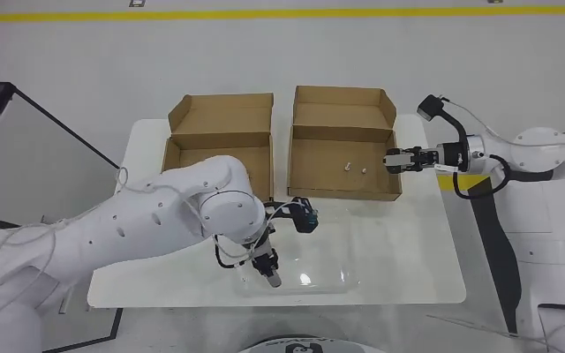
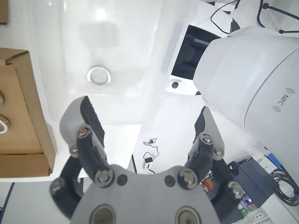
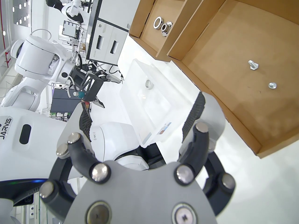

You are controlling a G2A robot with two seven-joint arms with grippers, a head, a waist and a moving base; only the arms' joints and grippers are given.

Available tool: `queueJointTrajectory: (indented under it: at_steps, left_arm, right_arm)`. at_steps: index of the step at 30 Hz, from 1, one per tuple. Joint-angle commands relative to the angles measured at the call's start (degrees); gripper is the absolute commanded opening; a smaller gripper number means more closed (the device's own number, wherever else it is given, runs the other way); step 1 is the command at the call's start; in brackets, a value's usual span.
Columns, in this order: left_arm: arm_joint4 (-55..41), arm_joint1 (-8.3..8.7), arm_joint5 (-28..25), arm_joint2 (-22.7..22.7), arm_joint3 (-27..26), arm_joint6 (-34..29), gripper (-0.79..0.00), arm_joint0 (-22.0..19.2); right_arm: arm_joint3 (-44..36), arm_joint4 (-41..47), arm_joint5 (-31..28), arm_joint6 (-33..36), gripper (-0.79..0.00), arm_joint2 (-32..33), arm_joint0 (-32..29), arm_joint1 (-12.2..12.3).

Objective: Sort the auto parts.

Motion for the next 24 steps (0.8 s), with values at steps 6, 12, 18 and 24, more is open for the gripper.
queueJointTrajectory:
  at_steps: [6,12,18,24]
  left_arm:
    - [2.42,-1.08,0.52,1.35,2.8,1.36,0.0,0.18]
    - [2.42,-1.08,0.52,1.35,2.8,1.36,0.0,0.18]
    - [3.45,-1.02,-0.31,1.42,3.73,4.0,0.0,1.43]
    - [10.54,-1.35,-3.4,2.35,4.6,5.99,0.0,2.87]
  right_arm:
    - [0.0,0.01,0.0,0.0,0.0,0.0,0.0,0.0]
    - [0.0,0.01,0.0,0.0,0.0,0.0,0.0,0.0]
    - [0.0,0.01,0.0,0.0,0.0,0.0,0.0,0.0]
    - [0.0,0.01,0.0,0.0,0.0,0.0,0.0,0.0]
